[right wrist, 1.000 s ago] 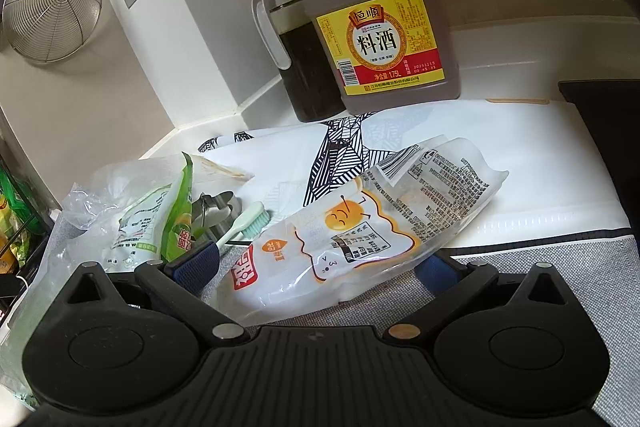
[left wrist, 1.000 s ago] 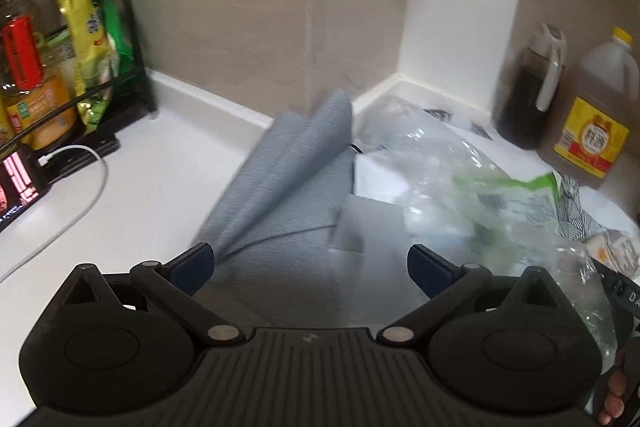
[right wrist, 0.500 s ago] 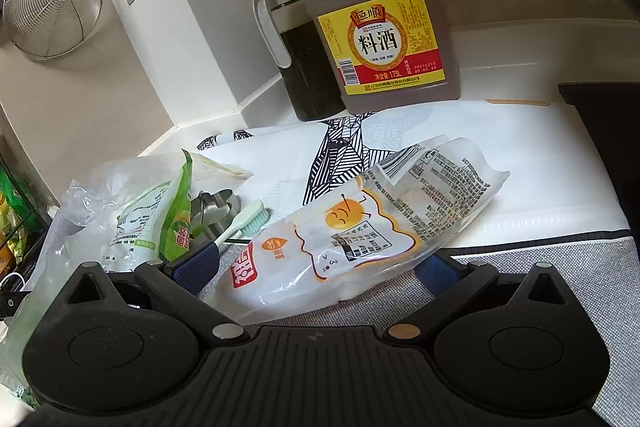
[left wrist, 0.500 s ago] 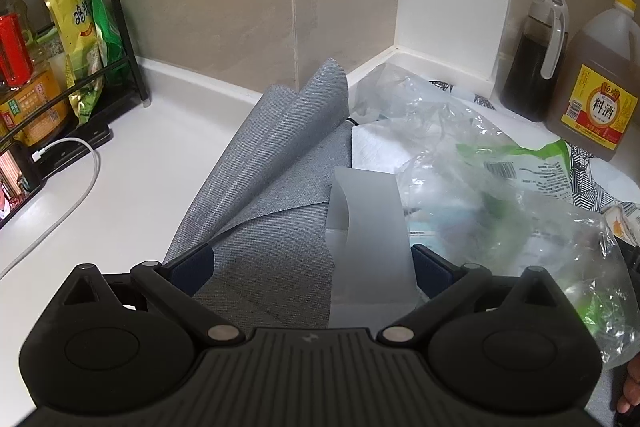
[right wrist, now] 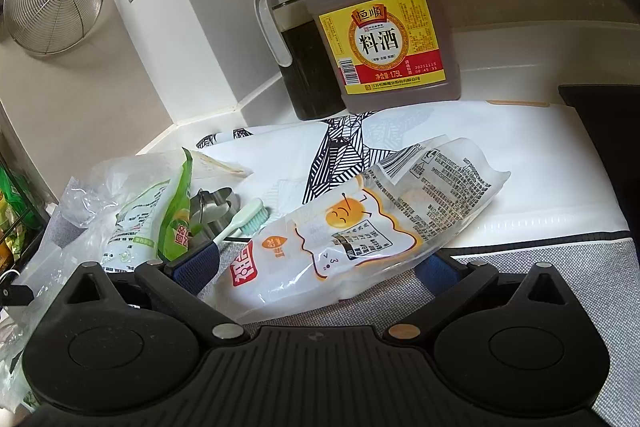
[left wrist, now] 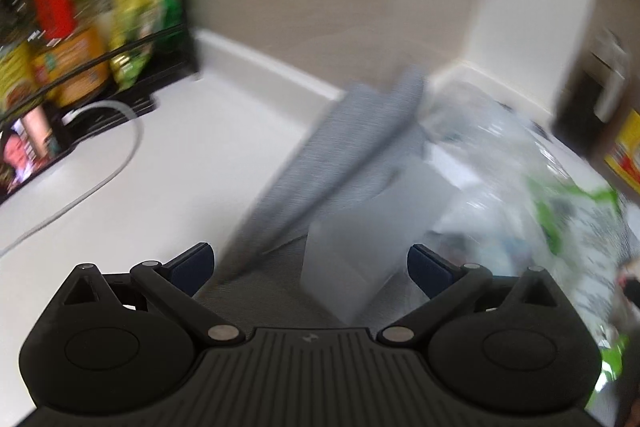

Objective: Collect trash
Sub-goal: 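Grasp the translucent plastic sheet with the left gripper and lift it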

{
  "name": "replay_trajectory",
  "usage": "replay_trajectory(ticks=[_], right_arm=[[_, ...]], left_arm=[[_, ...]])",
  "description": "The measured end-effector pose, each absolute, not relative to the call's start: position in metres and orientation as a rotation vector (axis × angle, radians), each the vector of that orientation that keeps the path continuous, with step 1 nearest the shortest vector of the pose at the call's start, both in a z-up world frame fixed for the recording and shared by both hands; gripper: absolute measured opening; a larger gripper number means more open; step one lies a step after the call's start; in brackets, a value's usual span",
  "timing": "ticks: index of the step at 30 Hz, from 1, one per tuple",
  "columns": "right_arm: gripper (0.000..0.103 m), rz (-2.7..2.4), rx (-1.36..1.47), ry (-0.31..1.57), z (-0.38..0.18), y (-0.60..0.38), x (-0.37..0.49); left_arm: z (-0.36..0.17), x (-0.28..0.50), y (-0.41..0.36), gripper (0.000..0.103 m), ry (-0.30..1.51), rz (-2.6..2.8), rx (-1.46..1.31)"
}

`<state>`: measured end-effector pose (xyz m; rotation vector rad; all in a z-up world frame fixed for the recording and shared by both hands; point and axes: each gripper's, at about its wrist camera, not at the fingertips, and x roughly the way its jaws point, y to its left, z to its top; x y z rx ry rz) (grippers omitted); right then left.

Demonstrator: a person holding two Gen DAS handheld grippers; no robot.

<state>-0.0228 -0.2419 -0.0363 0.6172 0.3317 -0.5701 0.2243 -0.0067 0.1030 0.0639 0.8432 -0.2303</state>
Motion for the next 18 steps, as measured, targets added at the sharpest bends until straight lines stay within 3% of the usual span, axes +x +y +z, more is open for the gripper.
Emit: replay_trajectory(ticks=[7,18], right_arm=[[0.103,-0.571,0.613,0.335,-0.037,-0.242,-0.022],[0.103,-0.572,0.611,0.336,-0.036,-0.242,-0.022]], left_arm=[[0.104,0.242,0.018,0.103,0.846,-0.168,0.016],[0.104,0.225,-0.036,0.103,0.719,-0.327,0.327]])
